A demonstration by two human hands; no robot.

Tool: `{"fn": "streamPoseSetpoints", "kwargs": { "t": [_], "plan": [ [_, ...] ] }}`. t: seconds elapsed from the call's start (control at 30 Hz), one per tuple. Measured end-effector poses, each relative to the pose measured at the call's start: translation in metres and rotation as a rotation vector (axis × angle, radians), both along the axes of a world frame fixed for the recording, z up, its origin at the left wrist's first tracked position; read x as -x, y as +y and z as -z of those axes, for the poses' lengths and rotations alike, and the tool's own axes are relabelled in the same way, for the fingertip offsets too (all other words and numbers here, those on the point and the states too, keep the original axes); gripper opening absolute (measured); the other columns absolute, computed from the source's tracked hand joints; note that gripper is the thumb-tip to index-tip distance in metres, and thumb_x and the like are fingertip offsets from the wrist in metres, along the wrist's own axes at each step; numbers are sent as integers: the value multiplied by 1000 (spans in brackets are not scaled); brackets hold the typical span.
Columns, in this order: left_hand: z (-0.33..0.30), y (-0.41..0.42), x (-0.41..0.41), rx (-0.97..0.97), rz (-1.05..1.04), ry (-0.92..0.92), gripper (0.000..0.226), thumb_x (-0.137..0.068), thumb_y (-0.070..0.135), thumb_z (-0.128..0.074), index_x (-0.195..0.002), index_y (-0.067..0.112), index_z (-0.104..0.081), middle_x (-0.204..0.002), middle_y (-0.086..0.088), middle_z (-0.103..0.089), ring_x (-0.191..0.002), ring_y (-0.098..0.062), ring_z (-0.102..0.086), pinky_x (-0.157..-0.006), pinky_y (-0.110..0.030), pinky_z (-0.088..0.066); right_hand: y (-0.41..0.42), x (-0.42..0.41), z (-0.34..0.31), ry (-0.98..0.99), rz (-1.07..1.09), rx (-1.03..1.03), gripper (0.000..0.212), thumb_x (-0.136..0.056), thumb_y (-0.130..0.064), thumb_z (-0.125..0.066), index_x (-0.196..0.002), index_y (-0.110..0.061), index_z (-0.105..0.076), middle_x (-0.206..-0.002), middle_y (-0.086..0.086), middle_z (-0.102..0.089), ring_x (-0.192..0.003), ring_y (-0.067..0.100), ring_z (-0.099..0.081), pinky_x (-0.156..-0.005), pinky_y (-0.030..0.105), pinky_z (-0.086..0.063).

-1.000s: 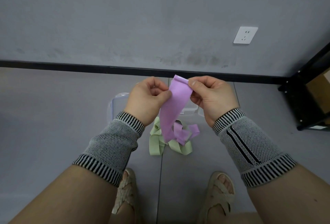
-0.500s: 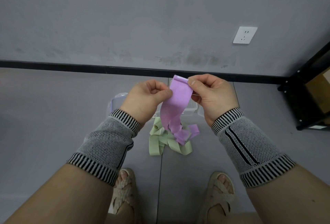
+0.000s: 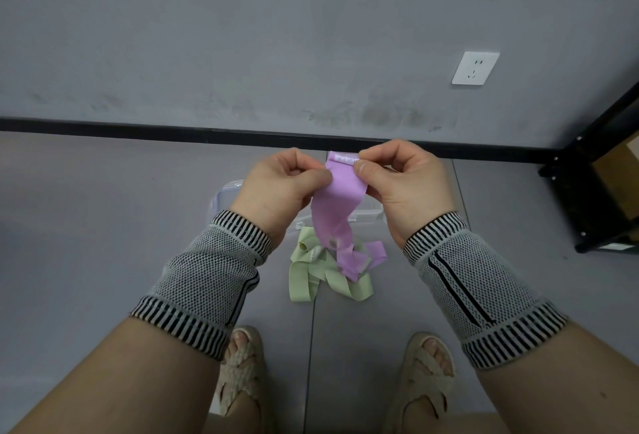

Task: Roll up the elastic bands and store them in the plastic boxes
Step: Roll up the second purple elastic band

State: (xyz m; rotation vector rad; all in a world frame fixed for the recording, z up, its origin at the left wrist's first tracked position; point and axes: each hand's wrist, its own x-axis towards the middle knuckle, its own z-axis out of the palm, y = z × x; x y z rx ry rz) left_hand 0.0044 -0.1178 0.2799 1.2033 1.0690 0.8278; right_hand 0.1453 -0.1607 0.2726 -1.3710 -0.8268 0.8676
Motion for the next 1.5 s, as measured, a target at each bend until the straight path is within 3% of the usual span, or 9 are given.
{"fn": "streamPoseSetpoints", "kwargs": {
  "t": [0.23, 0.4, 0.5, 0.6, 0.7, 0.83, 1.0, 1.33, 1.5],
  "plan": [
    [-1, 1, 1, 6, -19, -64, 18, -75, -2, -65, -81, 13, -58, -61, -4, -53, -59, -16, -46, -61, -27, -42, -3, 3, -4, -77, -29, 6, 30, -75, 8, -69, -64, -20, -65, -68, -2, -66, -71, 14, -61, -78, 40, -56],
    [-1, 1, 2, 19, 27, -67, 27, -72, 7, -65, -99, 8, -67, -88, -15, -67, -73, -19, -59, -69, -26, -49, -6, 6, -7, -159, -19, -13, 27, -76, 5, -70, -65, -19, -65, -71, 0, -67, -69, 12, -61, -73, 32, -56],
    [0, 1, 1, -12, 12, -32, 18, -84, 15, -66, -97, 3, -69, -91, -14, -70, -75, -17, -64, -68, -26, -50, -6, 8, -6, -214, -21, -41, 25, -76, 4, -71, -67, -19, -66, -71, -2, -67, -67, 7, -61, -69, 24, -55],
    [2, 2, 1, -65, -26, 41, 4, -83, 15, -68, -85, 11, -68, -86, -13, -70, -74, -16, -63, -72, -30, -50, -6, 9, -4, -243, -36, -57, 25, -75, 4, -72, -68, -20, -67, -72, -3, -67, -66, 5, -60, -68, 20, -53],
    [2, 2, 2, -138, -44, 75, 9, -86, 10, -65, -79, 17, -64, -71, -7, -63, -62, -12, -55, -62, -26, -45, -4, 6, -3, -146, -105, -38, 26, -78, 5, -69, -74, -20, -68, -75, -3, -68, -72, 8, -63, -74, 25, -55],
    [0, 1, 3, -184, -35, 68, 13, -88, 7, -61, -79, 17, -62, -67, -6, -58, -55, -8, -49, -53, -19, -40, -4, 2, -2, 139, -168, 18, 13, -86, -1, -62, -83, -12, -68, -85, 12, -70, -80, 24, -68, -77, 39, -58],
    [2, 0, 2, -199, -10, 78, 12, -85, 11, -64, -79, 21, -63, -72, -13, -61, -63, -17, -51, -61, -27, -40, -6, 2, -2, 27, -139, 35, 13, -84, -1, -66, -76, -11, -68, -78, 14, -70, -73, 23, -67, -75, 42, -59],
    [1, 0, 2, -172, -10, 4, 17, -87, 1, -60, -78, 16, -61, -66, 1, -62, -56, -7, -53, -61, -22, -43, -5, 1, -2, -69, -129, -2, 25, -80, 6, -67, -78, -19, -66, -78, 0, -68, -79, 18, -65, -83, 42, -57],
    [0, -1, 3, -275, 13, 88, 21, -86, -2, -59, -79, 18, -58, -70, 4, -60, -62, -4, -52, -57, -13, -41, -6, 1, -2, -15, -198, 58, 15, -84, -2, -66, -80, -16, -68, -84, 14, -71, -80, 26, -68, -79, 45, -58]
  ]
}}
